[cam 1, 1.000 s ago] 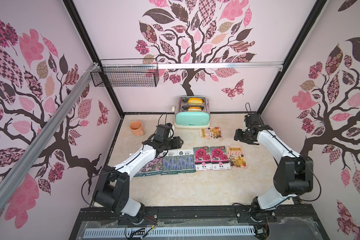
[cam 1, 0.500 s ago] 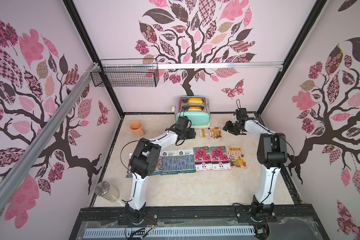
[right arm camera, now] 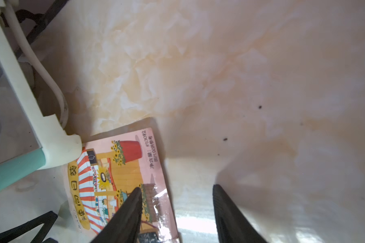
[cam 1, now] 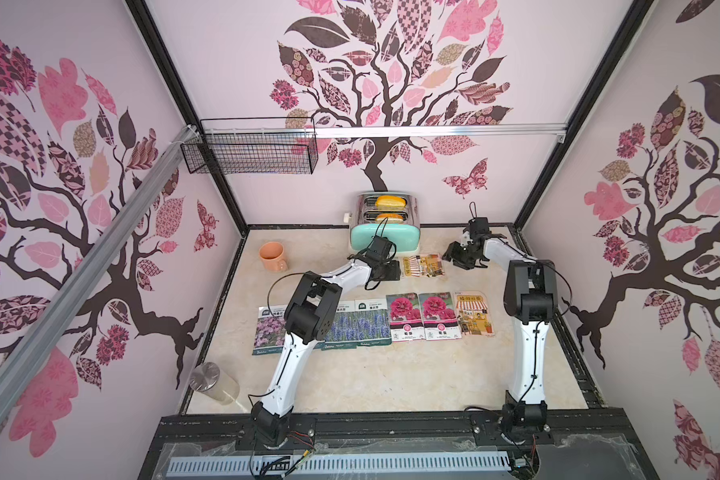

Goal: Arrange the seed packets in a row
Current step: Pick up the seed packet from the center of the board.

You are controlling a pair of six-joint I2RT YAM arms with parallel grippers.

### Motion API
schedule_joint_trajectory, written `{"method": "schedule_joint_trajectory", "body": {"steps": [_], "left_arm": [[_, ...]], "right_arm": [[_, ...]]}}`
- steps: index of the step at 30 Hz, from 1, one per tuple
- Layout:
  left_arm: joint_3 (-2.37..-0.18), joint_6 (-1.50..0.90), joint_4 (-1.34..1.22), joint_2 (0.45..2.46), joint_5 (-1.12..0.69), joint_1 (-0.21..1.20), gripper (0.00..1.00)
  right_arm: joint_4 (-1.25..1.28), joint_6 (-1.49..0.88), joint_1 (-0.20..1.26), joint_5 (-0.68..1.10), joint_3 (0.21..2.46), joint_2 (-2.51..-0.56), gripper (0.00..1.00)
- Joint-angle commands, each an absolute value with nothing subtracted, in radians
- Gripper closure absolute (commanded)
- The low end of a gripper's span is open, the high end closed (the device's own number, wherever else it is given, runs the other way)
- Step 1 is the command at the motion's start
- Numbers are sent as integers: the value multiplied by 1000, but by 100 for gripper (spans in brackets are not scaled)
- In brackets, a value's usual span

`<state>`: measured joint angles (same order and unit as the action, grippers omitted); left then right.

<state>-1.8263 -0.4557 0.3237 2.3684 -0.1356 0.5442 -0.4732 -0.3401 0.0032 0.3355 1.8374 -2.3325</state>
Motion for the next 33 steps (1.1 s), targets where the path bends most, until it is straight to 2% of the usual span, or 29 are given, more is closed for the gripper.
{"method": "schedule_joint_trajectory", "body": {"steps": [1, 19, 23, 33], "left_arm": [[-1864, -451, 347, 2419, -132, 547, 44], [-2016, -468, 411, 2529, -173, 580, 46], [-2019, -468, 410, 2531, -176, 582, 46], [-2028, -454, 425, 2512, -163, 582, 46]], "right_arm": [[-500, -338, -1, 336, 1867, -2367, 44], [-447, -323, 71, 433, 1721, -2343, 52], [-428, -324, 72, 449, 1677, -2317, 60], [-408, -318, 72, 459, 1634, -2262, 94]]}}
